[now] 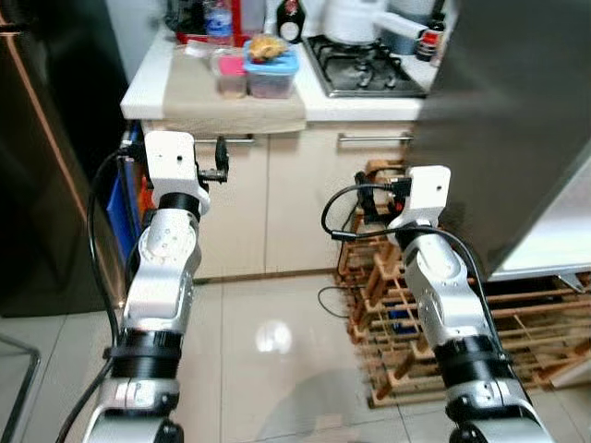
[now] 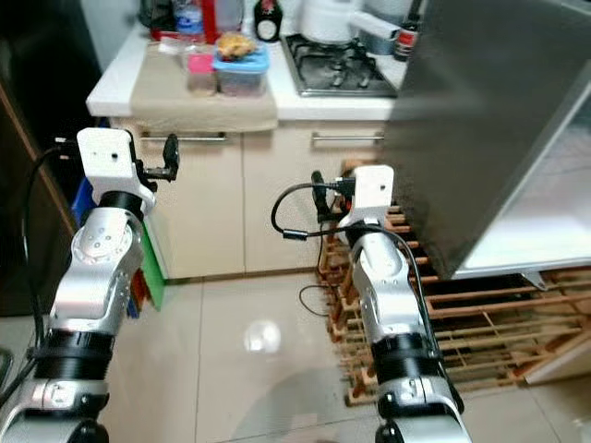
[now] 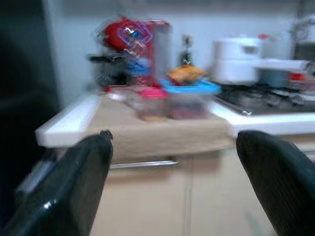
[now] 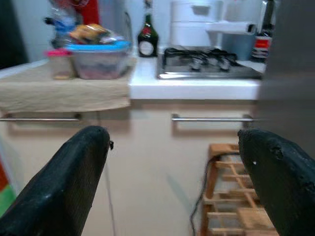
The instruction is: Restocking fridge
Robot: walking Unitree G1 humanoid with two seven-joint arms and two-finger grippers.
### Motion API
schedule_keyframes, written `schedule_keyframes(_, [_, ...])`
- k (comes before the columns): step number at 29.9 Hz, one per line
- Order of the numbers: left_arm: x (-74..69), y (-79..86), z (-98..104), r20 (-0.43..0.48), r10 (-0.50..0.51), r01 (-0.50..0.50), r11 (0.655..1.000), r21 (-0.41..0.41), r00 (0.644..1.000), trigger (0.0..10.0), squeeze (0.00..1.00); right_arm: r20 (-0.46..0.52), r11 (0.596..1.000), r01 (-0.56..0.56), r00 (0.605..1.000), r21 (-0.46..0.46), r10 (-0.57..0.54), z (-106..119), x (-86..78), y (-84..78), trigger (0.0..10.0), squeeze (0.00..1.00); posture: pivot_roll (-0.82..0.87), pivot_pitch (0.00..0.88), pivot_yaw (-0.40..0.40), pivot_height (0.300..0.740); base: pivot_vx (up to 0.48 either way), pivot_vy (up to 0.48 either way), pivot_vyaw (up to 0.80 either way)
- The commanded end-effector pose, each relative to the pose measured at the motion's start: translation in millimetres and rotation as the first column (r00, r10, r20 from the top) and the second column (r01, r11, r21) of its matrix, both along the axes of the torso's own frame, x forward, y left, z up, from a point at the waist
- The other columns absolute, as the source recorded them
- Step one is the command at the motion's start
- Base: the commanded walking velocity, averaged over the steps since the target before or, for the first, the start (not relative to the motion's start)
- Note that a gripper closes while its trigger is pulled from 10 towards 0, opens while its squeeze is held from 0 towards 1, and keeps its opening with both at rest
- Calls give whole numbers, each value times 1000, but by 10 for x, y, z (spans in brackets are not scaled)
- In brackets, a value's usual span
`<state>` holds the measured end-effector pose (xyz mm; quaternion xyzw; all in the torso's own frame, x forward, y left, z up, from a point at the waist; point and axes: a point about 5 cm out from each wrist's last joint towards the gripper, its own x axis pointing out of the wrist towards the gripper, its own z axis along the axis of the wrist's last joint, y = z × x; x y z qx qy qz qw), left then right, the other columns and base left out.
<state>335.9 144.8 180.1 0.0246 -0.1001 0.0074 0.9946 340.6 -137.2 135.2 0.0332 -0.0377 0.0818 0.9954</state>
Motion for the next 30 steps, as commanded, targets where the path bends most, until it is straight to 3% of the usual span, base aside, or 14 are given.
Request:
schedule_keyframes(1, [-6, 40, -30, -15, 20, -19, 1000, 3, 1000, 10000, 0, 14, 1000, 6, 1000, 16, -6, 20, -2, 4, 10000, 0, -51, 31, -48, 740, 480, 0, 0])
schedule_keyframes(11, [-11, 39, -26, -12, 27, -27, 1000, 5, 1000, 10000, 0, 16, 1000, -12, 1000, 0, 12, 10, -18, 40, 10000, 0, -48, 38, -51, 740, 480, 0, 261])
schedule_keyframes(16, [-16, 46, 18, 14, 28, -28, 999, 15, 1000, 10000, 0, 55, 997, -81, 995, -1, 81, 63, -48, 131, 10000, 0, -47, 40, -49, 740, 480, 0, 0])
schedule_keyframes(24, [-22, 30, 48, 31, 20, -20, 1000, 11, 999, 10000, 0, 68, 998, -62, 996, 20, 60, 92, -32, 105, 10000, 0, -44, 38, -50, 740, 480, 0, 479])
schedule_keyframes(30, [-60, -99, 362, 180, -72, 56, 994, 92, 981, 10000, 0, 162, 998, -62, 985, 0, 61, 282, -35, 121, 10000, 0, -43, 34, -52, 740, 480, 0, 0])
